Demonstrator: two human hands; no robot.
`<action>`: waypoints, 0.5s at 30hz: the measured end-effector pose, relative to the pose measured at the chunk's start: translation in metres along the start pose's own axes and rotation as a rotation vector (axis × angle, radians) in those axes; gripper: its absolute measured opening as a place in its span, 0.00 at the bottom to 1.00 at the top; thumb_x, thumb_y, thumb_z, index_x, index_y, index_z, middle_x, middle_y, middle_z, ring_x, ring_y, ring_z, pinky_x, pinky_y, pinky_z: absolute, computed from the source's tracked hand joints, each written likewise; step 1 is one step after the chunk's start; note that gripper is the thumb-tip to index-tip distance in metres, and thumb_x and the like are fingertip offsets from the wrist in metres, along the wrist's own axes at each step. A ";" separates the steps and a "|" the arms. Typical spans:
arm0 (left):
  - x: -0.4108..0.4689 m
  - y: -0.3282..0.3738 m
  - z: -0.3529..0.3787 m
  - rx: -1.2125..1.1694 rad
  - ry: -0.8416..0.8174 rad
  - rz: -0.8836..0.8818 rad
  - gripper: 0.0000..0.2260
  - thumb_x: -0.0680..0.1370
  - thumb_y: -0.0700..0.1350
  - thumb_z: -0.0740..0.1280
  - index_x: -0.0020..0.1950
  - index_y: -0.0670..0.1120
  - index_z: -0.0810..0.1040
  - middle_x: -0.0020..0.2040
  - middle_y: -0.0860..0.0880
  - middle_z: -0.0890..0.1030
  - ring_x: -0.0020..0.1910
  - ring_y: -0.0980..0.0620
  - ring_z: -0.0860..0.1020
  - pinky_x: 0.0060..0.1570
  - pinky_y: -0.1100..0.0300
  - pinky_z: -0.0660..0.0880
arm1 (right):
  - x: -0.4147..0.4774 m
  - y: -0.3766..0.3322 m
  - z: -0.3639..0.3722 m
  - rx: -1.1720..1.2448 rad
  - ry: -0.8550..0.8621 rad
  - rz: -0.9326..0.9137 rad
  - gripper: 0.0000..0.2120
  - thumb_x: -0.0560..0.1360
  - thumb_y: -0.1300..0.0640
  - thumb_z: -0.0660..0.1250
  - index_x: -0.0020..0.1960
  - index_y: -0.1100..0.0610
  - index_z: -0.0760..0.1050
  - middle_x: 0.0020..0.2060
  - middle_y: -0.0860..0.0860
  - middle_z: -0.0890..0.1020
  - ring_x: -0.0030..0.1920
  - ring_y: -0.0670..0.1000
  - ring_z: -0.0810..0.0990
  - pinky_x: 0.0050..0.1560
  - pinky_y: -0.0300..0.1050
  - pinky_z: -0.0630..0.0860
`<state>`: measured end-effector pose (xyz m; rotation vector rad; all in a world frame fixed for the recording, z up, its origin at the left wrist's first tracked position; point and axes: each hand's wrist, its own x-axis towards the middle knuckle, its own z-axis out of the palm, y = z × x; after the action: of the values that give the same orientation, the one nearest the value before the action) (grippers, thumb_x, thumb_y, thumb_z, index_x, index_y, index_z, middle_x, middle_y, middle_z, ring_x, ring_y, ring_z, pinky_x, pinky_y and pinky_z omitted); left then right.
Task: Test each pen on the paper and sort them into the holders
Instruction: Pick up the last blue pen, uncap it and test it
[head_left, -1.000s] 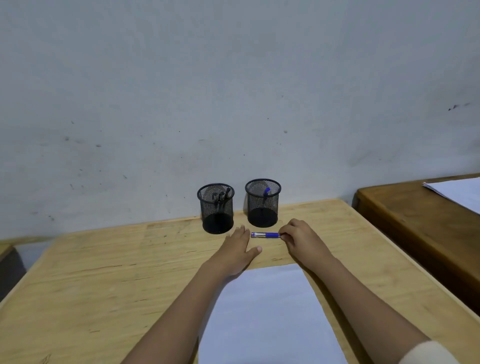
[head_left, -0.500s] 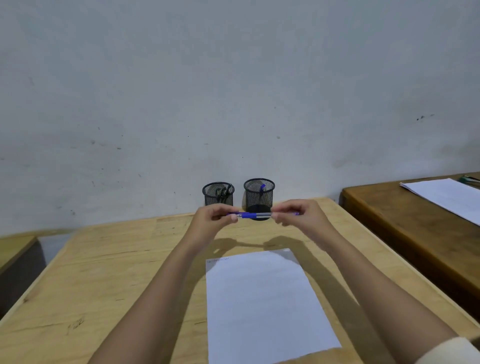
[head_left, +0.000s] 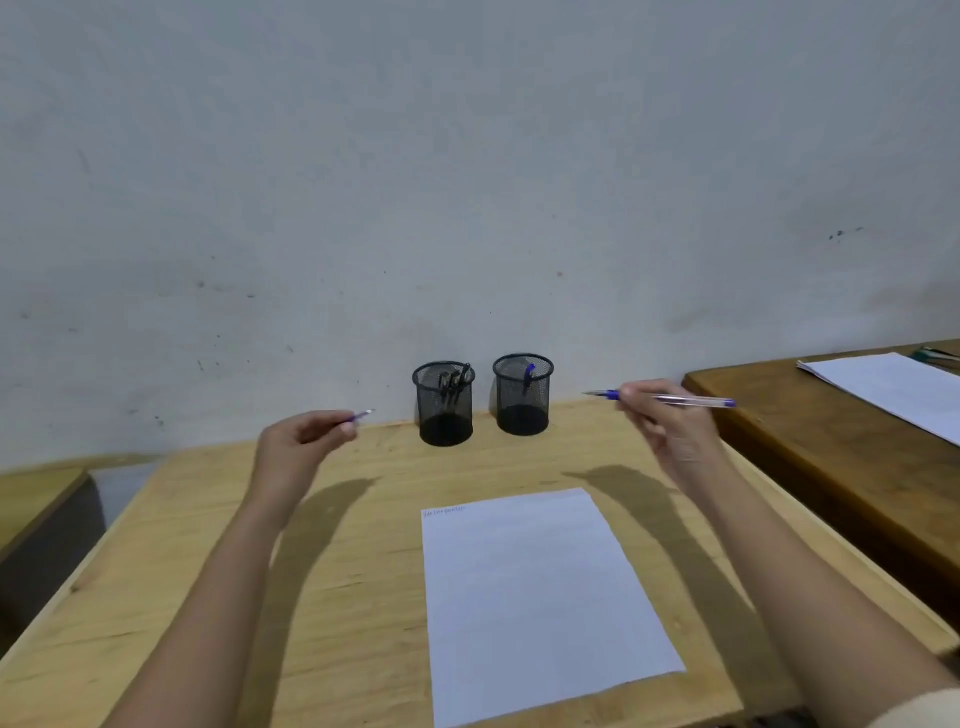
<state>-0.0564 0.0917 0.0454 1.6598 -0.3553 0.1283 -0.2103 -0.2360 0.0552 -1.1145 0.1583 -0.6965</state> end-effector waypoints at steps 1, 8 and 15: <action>-0.004 -0.007 0.012 0.050 -0.035 -0.016 0.06 0.71 0.32 0.70 0.44 0.42 0.82 0.32 0.57 0.83 0.33 0.65 0.80 0.39 0.73 0.76 | -0.002 0.012 0.007 -0.038 -0.007 0.029 0.05 0.68 0.69 0.69 0.38 0.61 0.76 0.28 0.49 0.82 0.31 0.44 0.80 0.37 0.31 0.76; -0.028 -0.071 0.046 0.364 -0.083 -0.063 0.04 0.72 0.36 0.71 0.46 0.42 0.82 0.43 0.48 0.82 0.45 0.50 0.78 0.42 0.69 0.70 | -0.016 0.070 0.027 -0.227 -0.026 0.180 0.11 0.69 0.71 0.69 0.34 0.59 0.72 0.28 0.53 0.75 0.27 0.46 0.72 0.28 0.33 0.69; -0.018 -0.080 0.044 0.494 -0.095 0.029 0.07 0.75 0.37 0.68 0.51 0.41 0.82 0.48 0.47 0.82 0.46 0.54 0.77 0.42 0.75 0.66 | -0.014 0.088 0.049 -0.273 -0.058 0.246 0.10 0.68 0.70 0.70 0.34 0.60 0.74 0.31 0.55 0.78 0.31 0.47 0.76 0.32 0.33 0.74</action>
<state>-0.0545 0.0573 -0.0411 2.1545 -0.4438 0.1687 -0.1607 -0.1679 -0.0018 -1.3474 0.3433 -0.4298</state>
